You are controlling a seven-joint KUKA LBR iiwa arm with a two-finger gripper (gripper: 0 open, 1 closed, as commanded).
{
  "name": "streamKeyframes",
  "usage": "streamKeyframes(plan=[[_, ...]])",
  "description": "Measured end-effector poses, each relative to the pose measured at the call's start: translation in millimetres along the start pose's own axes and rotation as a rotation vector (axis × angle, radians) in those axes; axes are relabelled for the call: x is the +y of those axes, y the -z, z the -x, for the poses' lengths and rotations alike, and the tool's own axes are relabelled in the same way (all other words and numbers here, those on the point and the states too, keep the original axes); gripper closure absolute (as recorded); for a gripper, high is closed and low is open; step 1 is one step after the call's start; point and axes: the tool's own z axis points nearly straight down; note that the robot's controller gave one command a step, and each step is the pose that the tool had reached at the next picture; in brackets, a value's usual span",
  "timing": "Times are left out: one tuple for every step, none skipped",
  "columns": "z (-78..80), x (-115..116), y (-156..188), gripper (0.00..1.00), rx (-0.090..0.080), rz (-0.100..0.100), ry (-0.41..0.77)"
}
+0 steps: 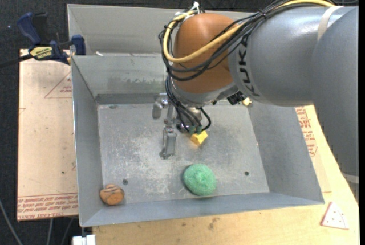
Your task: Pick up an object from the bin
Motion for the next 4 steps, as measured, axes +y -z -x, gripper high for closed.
streamKeyframes(plan=[[1.3, -1, 5, 0.0, -0.007, 0.001, -0.003], [-9.8, -38, 26, 0.0, -0.006, 0.001, 0.045], [-45.6, -83, 27, 0.0, -0.009, 0.001, 0.009], [-45.2, -93, -3, 0.0, -0.009, -0.001, 0.08]])
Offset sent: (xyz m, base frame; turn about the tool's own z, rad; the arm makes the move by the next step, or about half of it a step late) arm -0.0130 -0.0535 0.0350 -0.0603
